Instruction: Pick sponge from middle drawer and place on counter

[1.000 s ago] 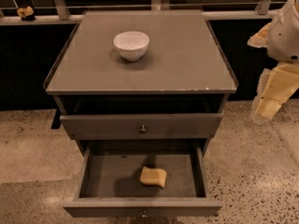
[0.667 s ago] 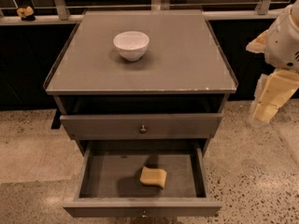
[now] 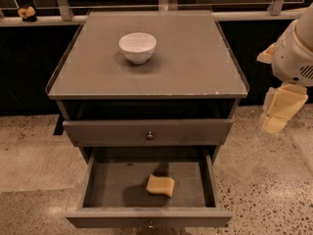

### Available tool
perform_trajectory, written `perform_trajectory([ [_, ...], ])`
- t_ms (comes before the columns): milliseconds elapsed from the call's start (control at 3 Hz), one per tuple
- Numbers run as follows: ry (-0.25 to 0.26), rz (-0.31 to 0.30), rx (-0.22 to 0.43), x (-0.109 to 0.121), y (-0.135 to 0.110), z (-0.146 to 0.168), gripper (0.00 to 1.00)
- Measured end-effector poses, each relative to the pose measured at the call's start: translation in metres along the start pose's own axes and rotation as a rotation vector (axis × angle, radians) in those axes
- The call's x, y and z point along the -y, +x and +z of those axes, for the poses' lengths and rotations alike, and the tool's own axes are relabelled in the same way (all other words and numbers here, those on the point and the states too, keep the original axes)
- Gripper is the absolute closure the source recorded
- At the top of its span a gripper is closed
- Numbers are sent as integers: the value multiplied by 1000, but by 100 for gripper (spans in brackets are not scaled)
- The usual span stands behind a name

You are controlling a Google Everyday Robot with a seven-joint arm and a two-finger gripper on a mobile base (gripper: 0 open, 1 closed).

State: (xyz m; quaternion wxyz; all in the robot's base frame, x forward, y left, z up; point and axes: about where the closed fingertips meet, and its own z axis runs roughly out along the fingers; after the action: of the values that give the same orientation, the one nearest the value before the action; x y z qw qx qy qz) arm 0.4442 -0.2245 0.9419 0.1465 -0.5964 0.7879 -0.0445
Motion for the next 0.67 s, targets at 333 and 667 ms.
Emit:
perform_trajectory([
  [333,34,-10,-16,-7,7,17,0],
  [667,54,-33,-14,-19,19,40,0],
])
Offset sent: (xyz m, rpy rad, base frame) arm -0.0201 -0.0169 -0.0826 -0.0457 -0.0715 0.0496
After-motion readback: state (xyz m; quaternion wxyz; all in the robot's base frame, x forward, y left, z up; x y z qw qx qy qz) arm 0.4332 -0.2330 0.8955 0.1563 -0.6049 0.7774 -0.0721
